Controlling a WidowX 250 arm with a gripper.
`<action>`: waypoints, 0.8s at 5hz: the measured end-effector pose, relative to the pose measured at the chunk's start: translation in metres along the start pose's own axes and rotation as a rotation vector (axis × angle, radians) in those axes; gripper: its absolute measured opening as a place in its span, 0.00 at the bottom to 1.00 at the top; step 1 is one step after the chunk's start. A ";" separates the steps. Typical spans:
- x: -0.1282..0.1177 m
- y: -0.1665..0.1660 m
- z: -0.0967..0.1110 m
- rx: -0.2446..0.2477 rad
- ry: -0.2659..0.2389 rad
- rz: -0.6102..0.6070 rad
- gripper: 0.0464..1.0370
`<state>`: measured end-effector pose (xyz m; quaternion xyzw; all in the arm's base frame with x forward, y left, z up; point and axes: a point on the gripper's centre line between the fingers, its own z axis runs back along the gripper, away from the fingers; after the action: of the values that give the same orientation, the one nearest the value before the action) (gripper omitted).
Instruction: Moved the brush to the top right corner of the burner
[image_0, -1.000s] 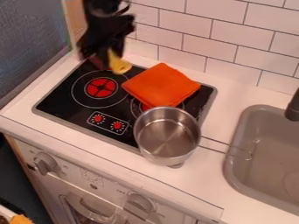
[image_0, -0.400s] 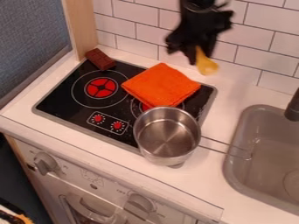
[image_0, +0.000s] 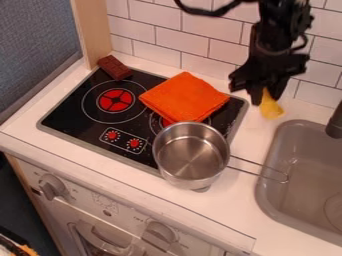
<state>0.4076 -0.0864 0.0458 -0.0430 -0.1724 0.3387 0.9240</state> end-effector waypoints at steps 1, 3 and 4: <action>-0.003 0.000 -0.019 0.029 0.014 -0.009 0.28; -0.008 0.000 -0.034 0.060 0.036 -0.025 0.38; -0.012 0.003 -0.036 0.077 0.059 -0.039 0.68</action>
<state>0.4099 -0.0901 0.0083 -0.0139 -0.1328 0.3256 0.9361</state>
